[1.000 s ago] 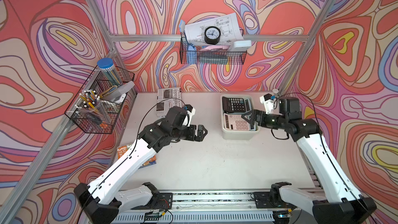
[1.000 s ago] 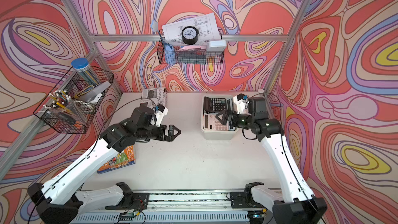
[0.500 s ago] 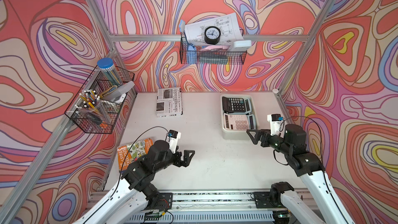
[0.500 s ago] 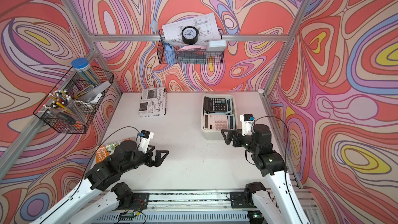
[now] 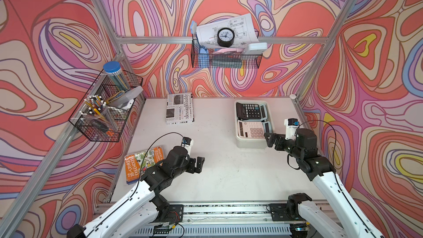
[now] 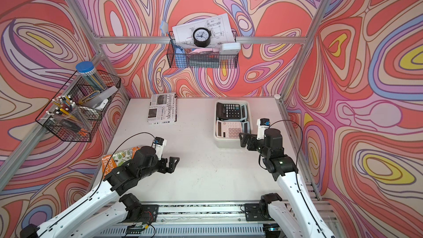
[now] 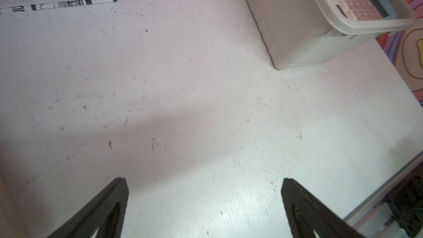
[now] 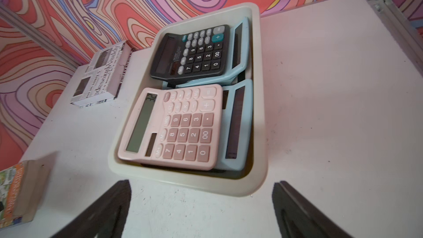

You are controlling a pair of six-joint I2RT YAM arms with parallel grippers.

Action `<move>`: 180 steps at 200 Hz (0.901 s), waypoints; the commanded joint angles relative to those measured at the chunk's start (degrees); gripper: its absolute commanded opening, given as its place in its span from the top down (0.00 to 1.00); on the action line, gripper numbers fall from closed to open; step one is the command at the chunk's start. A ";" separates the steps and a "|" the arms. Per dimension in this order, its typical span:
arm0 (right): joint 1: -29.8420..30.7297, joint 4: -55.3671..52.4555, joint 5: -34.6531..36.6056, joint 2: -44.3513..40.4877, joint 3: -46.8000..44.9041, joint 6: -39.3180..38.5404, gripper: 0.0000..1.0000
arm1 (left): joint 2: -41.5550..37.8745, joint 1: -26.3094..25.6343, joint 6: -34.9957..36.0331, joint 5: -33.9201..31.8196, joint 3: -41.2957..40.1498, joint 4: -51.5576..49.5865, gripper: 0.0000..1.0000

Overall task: Put the calculator in the storage box
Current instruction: Reset both arms

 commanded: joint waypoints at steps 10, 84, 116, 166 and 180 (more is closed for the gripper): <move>-3.79 7.70 6.04 4.93 3.36 -2.73 0.02 | 6.15 11.75 3.54 9.24 1.32 11.62 0.02; -26.65 21.38 2.08 2.17 -7.34 4.44 0.02 | 9.29 29.63 9.46 11.51 -0.95 18.13 0.02; -26.93 31.04 5.46 1.23 -16.22 4.73 0.02 | 7.45 35.14 11.48 10.44 -7.23 22.17 0.01; -26.93 55.02 7.64 5.87 -29.22 5.91 0.02 | 2.71 37.13 18.19 7.71 -16.83 33.57 0.02; -26.72 59.83 7.90 10.16 -29.61 6.04 0.02 | 3.94 37.19 19.56 8.88 -20.64 41.33 0.02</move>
